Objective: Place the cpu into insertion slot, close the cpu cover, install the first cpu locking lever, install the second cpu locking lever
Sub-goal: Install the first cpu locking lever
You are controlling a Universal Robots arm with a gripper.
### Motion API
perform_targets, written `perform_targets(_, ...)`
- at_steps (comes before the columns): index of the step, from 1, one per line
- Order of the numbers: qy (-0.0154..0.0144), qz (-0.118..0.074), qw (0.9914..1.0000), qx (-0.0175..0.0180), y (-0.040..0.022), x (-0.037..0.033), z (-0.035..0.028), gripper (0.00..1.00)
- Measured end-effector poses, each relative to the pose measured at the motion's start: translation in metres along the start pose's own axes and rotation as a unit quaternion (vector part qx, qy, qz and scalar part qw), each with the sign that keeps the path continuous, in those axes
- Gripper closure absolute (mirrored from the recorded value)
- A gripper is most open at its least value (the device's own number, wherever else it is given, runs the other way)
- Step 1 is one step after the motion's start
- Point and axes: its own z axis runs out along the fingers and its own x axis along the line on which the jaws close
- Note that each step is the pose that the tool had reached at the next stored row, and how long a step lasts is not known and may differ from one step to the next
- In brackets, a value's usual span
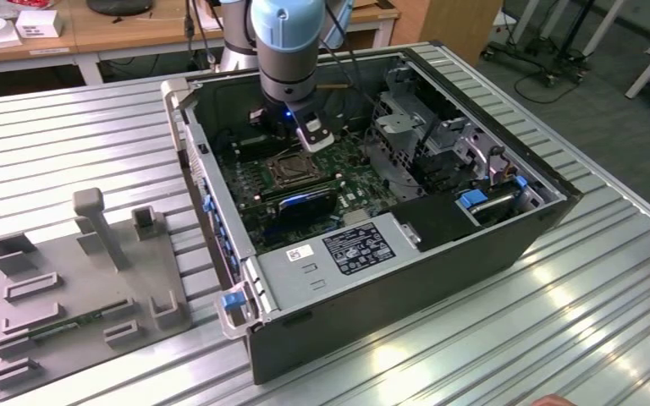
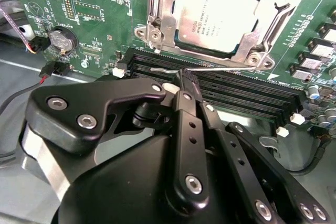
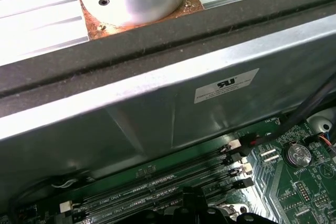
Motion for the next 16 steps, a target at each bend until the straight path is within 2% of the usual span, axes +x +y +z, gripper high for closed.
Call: perform_targets(16, 0.0, 0.0, 1.0, 0.0, 0.0009, 0.0004, 0.0006, 0.89)
